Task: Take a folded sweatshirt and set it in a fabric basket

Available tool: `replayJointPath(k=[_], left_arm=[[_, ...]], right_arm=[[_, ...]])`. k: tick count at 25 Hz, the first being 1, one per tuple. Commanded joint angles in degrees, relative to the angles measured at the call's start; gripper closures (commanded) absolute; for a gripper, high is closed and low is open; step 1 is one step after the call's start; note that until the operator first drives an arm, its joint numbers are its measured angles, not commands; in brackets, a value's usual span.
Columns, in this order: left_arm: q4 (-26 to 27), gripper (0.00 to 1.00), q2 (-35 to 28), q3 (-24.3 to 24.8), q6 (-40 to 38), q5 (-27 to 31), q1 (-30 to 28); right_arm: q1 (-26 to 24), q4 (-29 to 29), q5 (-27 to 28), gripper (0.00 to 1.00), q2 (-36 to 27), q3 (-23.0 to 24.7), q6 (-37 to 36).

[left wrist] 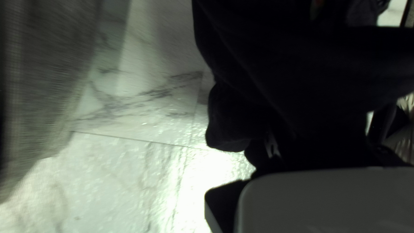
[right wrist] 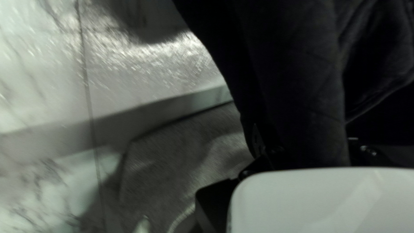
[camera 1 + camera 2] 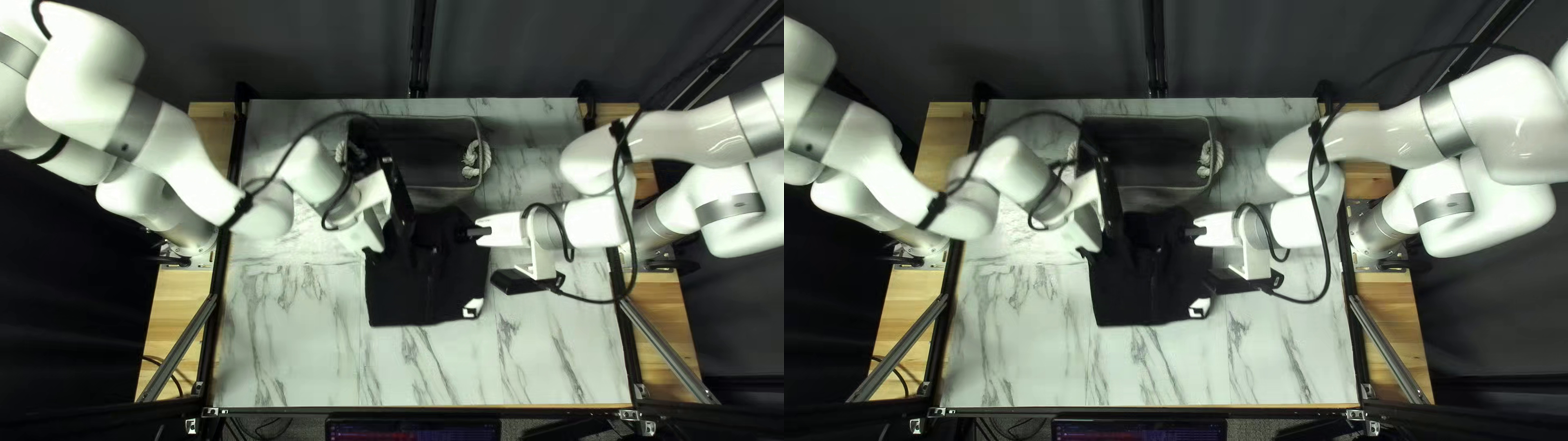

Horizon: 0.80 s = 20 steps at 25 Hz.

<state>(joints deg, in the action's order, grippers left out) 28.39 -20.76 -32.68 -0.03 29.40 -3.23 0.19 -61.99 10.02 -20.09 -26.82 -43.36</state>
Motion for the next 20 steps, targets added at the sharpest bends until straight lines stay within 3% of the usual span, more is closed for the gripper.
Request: replayJointPath(k=[1,10,20], left_arm=[[-0.34,1.0,-2.23,-1.07,1.67,4.02,2.92],[-2.45,1.0,-5.92,-7.73,4.86,15.66,10.92],[-2.15,1.0,-8.09,-14.71,12.51,27.01,22.16]], right_arm=[[-2.65,14.99,0.71,1.0,-4.96,-0.14,-17.07],[-5.58,30.6,4.08,1.0,-9.16,-3.11,-36.24],[-13.18,52.14,6.37,1.0,-11.56,-7.37,-62.27]])
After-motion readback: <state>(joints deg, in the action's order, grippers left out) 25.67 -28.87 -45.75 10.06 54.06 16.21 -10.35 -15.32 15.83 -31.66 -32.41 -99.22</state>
